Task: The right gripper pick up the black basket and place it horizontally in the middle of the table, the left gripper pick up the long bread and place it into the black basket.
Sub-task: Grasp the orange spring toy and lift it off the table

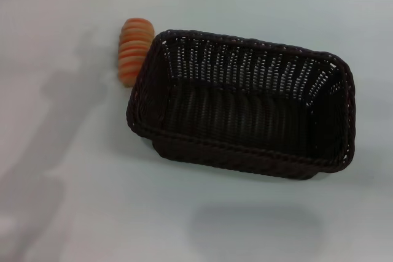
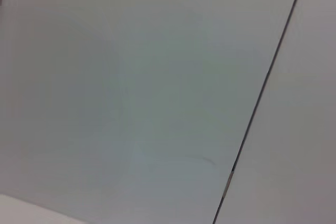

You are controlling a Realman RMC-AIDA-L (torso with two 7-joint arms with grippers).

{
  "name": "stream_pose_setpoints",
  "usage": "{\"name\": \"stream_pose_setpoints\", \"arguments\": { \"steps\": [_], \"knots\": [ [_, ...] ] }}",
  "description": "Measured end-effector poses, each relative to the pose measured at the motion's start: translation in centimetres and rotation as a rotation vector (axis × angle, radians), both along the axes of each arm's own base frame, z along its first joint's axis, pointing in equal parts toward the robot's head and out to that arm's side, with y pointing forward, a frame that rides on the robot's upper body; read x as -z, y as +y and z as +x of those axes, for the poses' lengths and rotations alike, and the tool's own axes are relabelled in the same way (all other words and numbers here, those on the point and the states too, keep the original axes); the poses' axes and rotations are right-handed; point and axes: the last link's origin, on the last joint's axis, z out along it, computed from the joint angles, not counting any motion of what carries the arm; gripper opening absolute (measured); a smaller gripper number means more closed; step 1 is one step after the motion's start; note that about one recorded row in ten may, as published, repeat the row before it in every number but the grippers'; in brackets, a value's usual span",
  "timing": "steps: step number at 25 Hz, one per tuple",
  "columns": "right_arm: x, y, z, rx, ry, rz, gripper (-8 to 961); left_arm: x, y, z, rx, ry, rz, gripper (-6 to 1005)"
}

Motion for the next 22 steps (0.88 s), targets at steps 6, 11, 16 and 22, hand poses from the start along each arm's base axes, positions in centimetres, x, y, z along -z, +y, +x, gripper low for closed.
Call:
{"name": "stream_pose_setpoints", "arguments": {
  "steps": [6, 11, 16, 22],
  "knots": [
    [0.1, -0.2, -0.1, -0.012, -0.017, -0.028, 545, -0.9, 2.6, 3.6, -0.056, 0.000, -0.167, 829],
    [0.7, -0.4, -0.1, -0.026, -0.021, -0.074, 545, -2.2, 5.0, 5.6, -0.090, 0.012, -0.230, 830],
    [1.1, -1.1, 0.5, -0.016, -0.051, -0.093, 545, -2.8, 8.8, 7.5, -0.162, 0.032, -0.281, 831],
    [-0.5, -2.7, 2.7, 0.044, -0.063, -0.028, 545, -2.3, 10.4, 7.8, -0.200, 0.069, -0.287, 831]
  ]
}}
